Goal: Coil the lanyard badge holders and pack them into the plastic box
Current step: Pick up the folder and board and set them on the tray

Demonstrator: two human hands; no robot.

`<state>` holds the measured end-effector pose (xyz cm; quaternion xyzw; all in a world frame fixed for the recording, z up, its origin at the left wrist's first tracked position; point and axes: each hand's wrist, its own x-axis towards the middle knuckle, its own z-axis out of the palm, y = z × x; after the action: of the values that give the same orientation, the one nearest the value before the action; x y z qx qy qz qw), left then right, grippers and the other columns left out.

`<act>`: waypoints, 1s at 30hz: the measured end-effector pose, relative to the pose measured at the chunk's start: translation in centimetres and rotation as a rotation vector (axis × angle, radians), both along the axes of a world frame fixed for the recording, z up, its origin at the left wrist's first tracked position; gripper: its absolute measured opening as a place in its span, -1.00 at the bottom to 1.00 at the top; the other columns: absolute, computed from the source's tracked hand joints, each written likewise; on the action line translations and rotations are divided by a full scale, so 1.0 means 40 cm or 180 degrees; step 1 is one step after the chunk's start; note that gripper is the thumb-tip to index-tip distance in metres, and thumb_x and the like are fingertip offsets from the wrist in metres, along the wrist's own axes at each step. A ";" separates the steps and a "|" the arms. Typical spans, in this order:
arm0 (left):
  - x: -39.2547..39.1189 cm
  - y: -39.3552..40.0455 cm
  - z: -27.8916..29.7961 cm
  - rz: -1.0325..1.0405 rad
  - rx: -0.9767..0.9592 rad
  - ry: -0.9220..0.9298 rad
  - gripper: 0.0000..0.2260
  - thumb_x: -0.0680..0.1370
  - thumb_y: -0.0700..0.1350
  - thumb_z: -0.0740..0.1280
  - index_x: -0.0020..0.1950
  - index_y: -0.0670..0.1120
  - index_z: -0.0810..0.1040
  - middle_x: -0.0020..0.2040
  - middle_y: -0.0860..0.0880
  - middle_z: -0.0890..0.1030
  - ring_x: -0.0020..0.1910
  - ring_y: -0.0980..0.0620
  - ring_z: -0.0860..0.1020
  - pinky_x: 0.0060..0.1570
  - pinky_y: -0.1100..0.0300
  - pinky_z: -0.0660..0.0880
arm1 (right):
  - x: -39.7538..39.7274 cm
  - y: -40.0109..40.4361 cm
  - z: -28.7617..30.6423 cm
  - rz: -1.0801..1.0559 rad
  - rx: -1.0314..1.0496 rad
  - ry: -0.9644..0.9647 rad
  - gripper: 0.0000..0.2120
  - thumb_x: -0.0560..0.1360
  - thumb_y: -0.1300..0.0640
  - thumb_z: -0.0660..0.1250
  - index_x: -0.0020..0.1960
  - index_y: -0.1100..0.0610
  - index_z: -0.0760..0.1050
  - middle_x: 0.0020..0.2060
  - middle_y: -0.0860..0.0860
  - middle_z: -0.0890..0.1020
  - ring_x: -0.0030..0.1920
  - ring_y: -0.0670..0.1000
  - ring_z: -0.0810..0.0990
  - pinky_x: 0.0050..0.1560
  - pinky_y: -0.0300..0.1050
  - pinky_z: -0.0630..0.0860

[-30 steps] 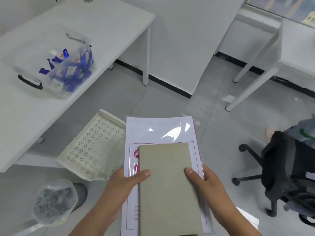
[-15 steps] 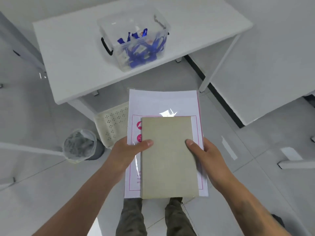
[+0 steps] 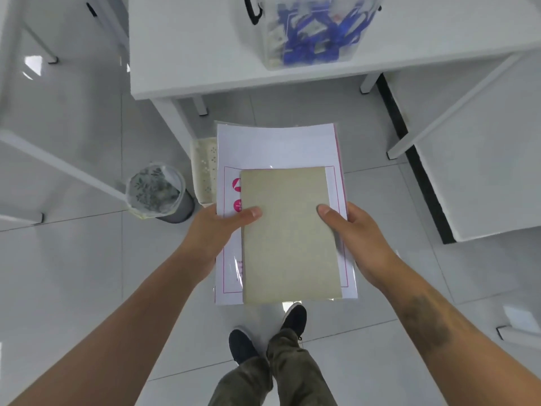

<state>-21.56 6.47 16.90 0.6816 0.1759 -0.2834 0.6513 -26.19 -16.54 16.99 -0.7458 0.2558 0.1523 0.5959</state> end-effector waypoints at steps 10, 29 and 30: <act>-0.068 0.092 -0.257 0.0192 0.0038 0.0180 -0.73 0.42 -0.05 0.54 0.10 0.02 0.65 -0.03 0.06 0.73 -0.05 0.02 0.71 0.13 0.00 0.58 | -0.028 0.079 -0.269 0.0209 -0.0049 0.0148 -0.70 0.54 -0.12 0.33 0.02 0.11 0.57 0.00 0.11 0.66 0.04 0.10 0.63 0.05 -0.11 0.54; -0.176 0.054 -0.844 0.0468 0.0013 -0.0183 -0.68 0.30 -0.04 0.52 0.03 -0.04 0.65 -0.12 -0.03 0.74 -0.18 -0.04 0.72 -0.20 0.13 0.62 | -0.076 0.013 -0.858 0.0714 -0.0017 -0.0397 -0.59 0.36 -0.22 0.35 -0.05 0.13 0.54 -0.22 0.19 0.52 -0.27 0.07 0.49 -0.14 -0.15 0.52; -0.172 0.053 -0.868 0.0461 0.0030 -0.0217 -0.66 0.29 -0.02 0.52 0.04 -0.04 0.65 -0.12 -0.03 0.74 -0.17 -0.06 0.72 -0.17 0.09 0.63 | -0.071 0.012 -0.885 0.0726 -0.0027 -0.0422 -0.57 0.37 -0.22 0.35 -0.01 0.11 0.55 -0.13 0.24 0.55 -0.20 0.15 0.53 -0.06 -0.06 0.54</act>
<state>-28.45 8.57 -17.81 0.6795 0.2038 -0.2114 0.6724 -29.03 -16.05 -18.42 -0.7810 0.1300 0.1683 0.5872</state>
